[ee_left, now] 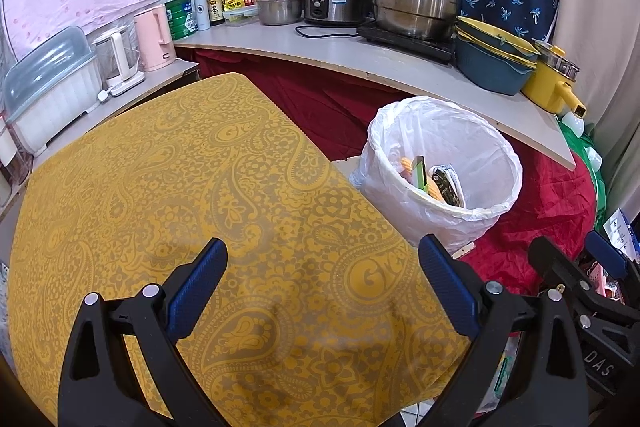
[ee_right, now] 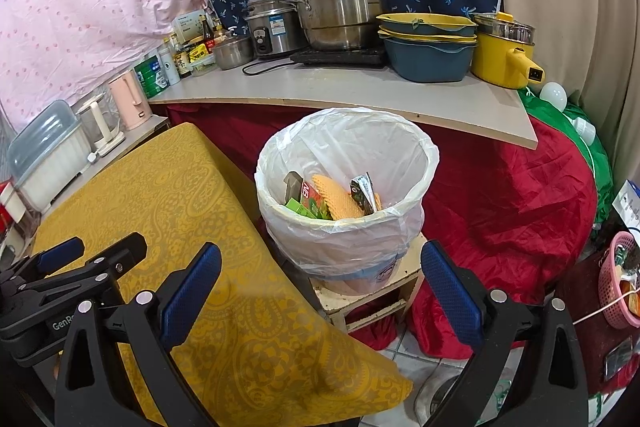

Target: Collect trash

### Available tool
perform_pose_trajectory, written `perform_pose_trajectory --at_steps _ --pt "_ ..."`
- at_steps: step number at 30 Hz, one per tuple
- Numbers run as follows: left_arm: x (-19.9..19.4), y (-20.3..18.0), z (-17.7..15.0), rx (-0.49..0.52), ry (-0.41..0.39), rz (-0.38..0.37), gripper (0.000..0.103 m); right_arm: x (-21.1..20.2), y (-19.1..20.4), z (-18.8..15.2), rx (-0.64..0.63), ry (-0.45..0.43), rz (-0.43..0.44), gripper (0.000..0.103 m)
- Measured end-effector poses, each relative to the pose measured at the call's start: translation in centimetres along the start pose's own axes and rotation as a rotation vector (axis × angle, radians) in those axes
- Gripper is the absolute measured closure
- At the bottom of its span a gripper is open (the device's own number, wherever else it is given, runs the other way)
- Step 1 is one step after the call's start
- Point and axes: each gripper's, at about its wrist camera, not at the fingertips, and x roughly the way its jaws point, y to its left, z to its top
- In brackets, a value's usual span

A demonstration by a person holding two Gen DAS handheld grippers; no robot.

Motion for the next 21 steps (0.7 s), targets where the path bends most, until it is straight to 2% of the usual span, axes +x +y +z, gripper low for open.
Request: perform_pose_trajectory --at_steps 21 --pt "0.15 -0.12 0.04 0.017 -0.006 0.017 0.011 -0.01 0.09 -0.44 0.009 -0.001 0.002 0.007"
